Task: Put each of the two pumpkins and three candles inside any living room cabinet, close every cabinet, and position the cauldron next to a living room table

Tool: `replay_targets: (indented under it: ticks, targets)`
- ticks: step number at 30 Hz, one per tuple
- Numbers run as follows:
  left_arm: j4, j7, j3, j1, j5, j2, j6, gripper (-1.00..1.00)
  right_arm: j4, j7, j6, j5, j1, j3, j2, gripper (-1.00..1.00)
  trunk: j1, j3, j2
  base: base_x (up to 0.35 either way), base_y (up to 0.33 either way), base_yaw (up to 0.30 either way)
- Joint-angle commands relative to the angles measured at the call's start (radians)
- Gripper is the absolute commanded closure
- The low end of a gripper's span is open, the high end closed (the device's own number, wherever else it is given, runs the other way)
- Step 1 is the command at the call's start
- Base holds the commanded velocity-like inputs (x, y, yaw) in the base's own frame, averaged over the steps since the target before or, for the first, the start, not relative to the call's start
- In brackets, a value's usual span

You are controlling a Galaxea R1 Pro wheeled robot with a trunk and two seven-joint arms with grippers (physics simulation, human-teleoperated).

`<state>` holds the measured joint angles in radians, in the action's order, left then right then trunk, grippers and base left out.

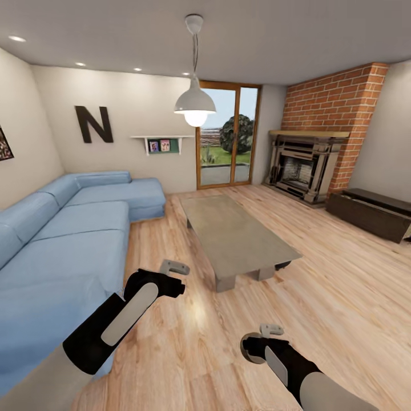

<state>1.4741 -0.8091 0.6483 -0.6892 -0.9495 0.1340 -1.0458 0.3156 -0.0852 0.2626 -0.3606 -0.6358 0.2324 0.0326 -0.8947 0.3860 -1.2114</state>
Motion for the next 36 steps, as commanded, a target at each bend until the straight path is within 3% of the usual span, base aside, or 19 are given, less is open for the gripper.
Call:
replay_targets:
  ticks: [1,36]
  targets:
    - [0.001,-0.011,0.002,-0.001,-0.01,0.001,-0.001,-1.0,0.002,-0.008,0.004,-0.011,-0.001,0.008,0.0,1.0,0.004,-0.002,0.006,0.0,0.0,-0.292]
    - [0.001,-0.01,0.002,-0.001,-0.01,0.001,-0.001,-1.0,0.002,-0.008,0.004,-0.011,-0.001,0.007,-0.001,1.0,0.138,-0.112,0.251,0.0,0.0,-0.292]
